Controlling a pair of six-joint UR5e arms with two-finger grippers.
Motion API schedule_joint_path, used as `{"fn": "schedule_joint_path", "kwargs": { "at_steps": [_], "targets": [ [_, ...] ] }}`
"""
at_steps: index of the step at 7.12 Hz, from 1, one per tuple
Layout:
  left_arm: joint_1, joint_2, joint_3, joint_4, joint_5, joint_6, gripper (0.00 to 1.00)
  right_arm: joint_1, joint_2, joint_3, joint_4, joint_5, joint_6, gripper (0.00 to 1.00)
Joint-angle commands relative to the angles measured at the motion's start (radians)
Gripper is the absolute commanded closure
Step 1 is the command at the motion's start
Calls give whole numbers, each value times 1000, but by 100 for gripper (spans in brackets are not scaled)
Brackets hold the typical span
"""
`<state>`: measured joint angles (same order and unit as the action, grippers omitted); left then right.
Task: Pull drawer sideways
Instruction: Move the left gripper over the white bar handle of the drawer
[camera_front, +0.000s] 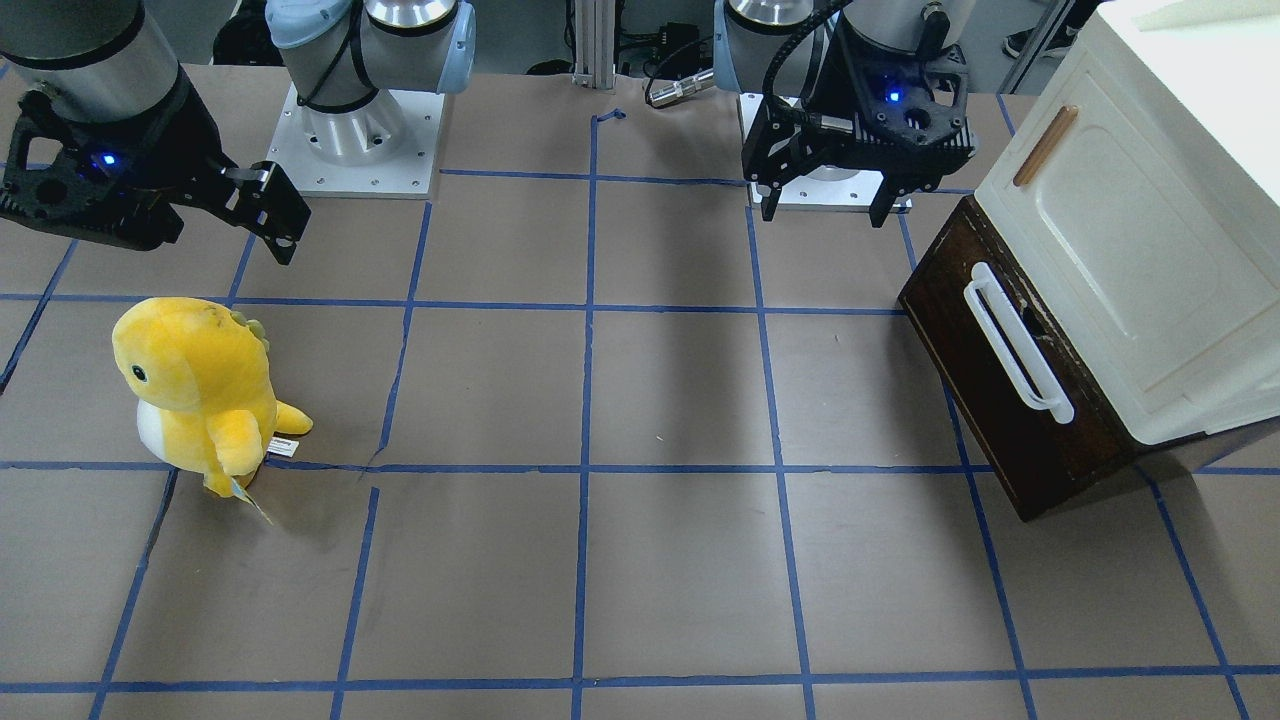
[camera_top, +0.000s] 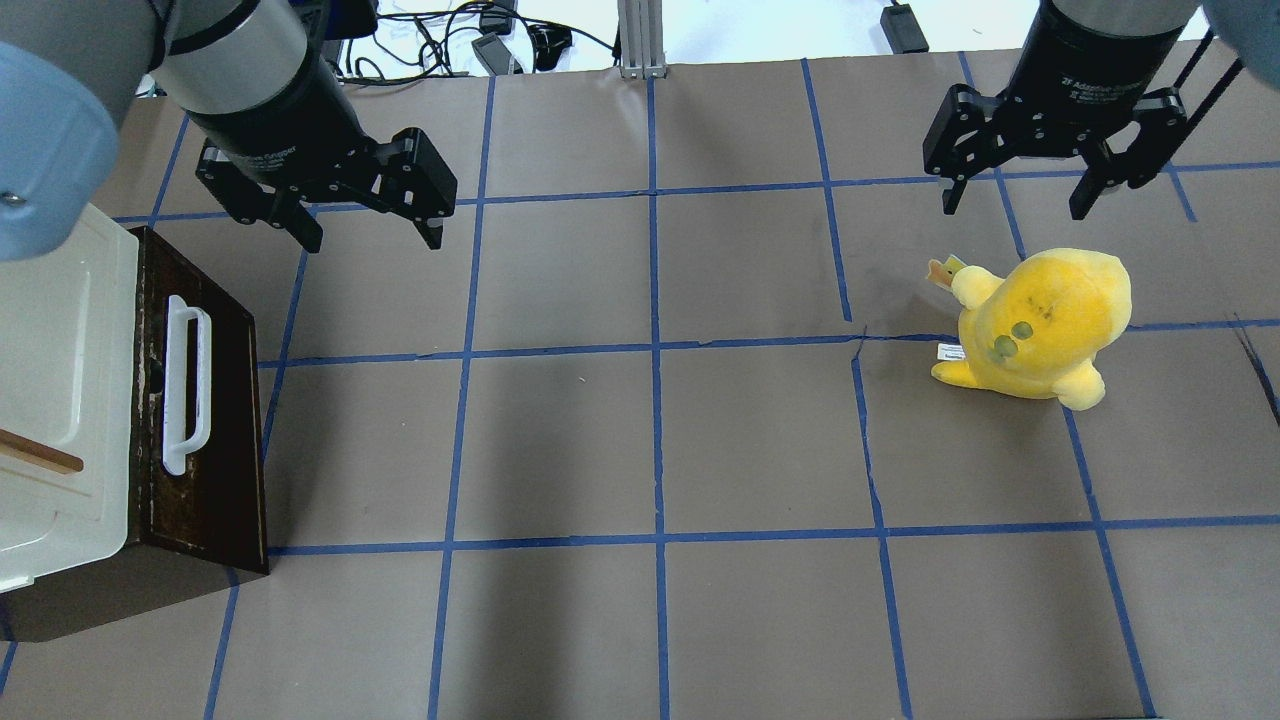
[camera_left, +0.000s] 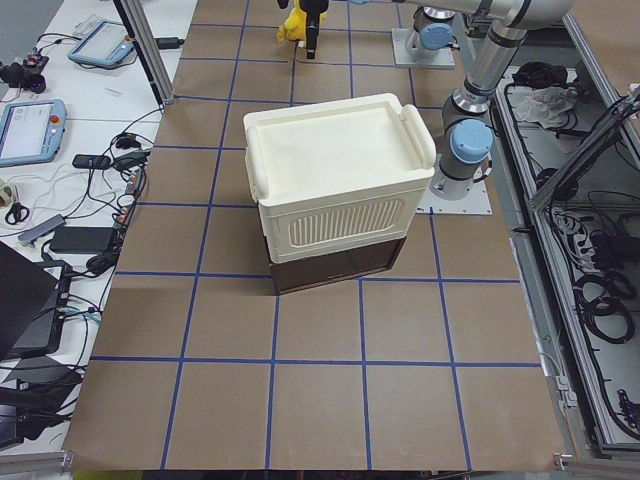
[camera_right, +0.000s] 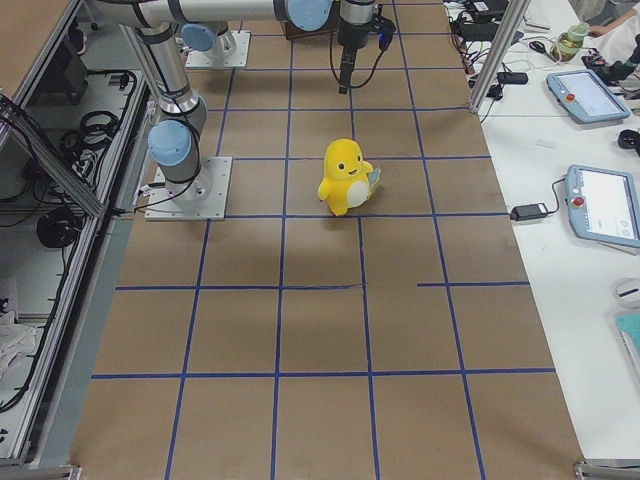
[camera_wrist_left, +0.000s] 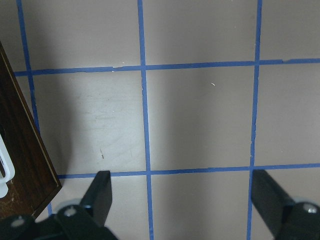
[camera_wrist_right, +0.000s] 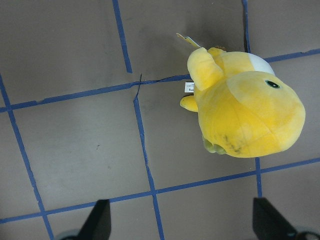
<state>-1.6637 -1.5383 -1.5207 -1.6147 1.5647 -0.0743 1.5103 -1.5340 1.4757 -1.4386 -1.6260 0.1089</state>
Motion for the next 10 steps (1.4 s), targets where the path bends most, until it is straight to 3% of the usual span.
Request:
{"fn": "schedule_joint_path", "kwargs": {
  "at_steps": [1,3,6,9,10],
  "targets": [
    [-20,-26,1,-1,1,-37,0,1,0,0,0,0,0,0],
    [-97,-90,5,4,107,-62,0,1,0,0,1,0,0,0],
    [-171,-221,-54,-1,387,-93,0,1,0,0,0,0,0,0],
    [-182,-259,-148,-89,686,-108,0,-1,0,0,1,0,0,0],
    [-176,-258,-168,-112,742,-133,0,1,0,0,0,0,0,0]
  ]
}}
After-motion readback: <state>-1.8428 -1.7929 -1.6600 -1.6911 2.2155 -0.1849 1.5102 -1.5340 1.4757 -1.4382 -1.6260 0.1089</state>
